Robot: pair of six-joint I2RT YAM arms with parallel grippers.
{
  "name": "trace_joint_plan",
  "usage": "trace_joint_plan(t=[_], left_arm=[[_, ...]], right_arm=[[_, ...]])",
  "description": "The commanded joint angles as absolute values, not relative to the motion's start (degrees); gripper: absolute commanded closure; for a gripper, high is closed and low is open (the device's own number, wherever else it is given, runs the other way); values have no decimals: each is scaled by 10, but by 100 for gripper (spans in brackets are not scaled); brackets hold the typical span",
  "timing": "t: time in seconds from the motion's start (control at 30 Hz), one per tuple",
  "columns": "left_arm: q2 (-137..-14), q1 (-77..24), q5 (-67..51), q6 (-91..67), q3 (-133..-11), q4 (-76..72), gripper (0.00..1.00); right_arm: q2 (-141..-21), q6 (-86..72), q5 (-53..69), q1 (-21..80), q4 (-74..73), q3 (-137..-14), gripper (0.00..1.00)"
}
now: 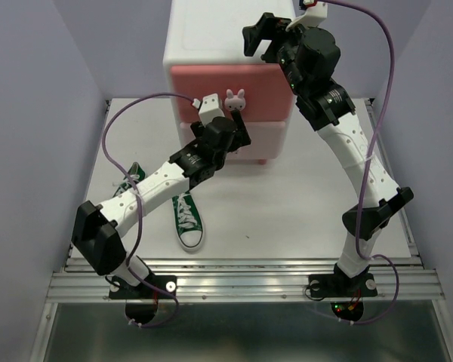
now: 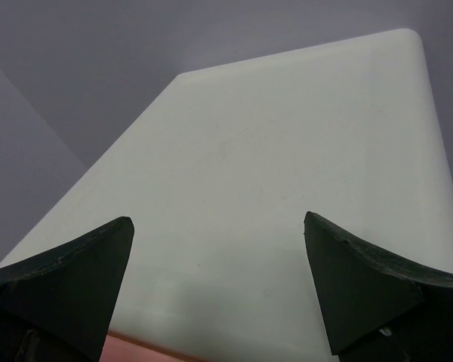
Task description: Place and organize the shoes in the shoe cabinet
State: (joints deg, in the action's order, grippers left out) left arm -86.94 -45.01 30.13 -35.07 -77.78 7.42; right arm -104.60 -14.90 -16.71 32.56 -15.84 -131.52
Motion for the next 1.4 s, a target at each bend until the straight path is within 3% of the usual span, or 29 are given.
trace_joint_plan(t=[0.0, 0.4, 1.1, 1.37], left_arm=[[-865, -455, 337, -345, -750, 26, 1], [-851, -480, 358, -355, -635, -57, 1], [-930, -486, 403, -321, -644, -137, 2], [-957, -472, 417, -316, -684, -155, 13]], right_arm=[[-1082, -169, -185, 317, -275, -1287, 0], [-1094, -168, -188, 317, -275, -1282, 0], [-1088, -182, -176, 317, -277, -1275, 0], [-1078, -192, -163, 317, -281, -1263, 0]])
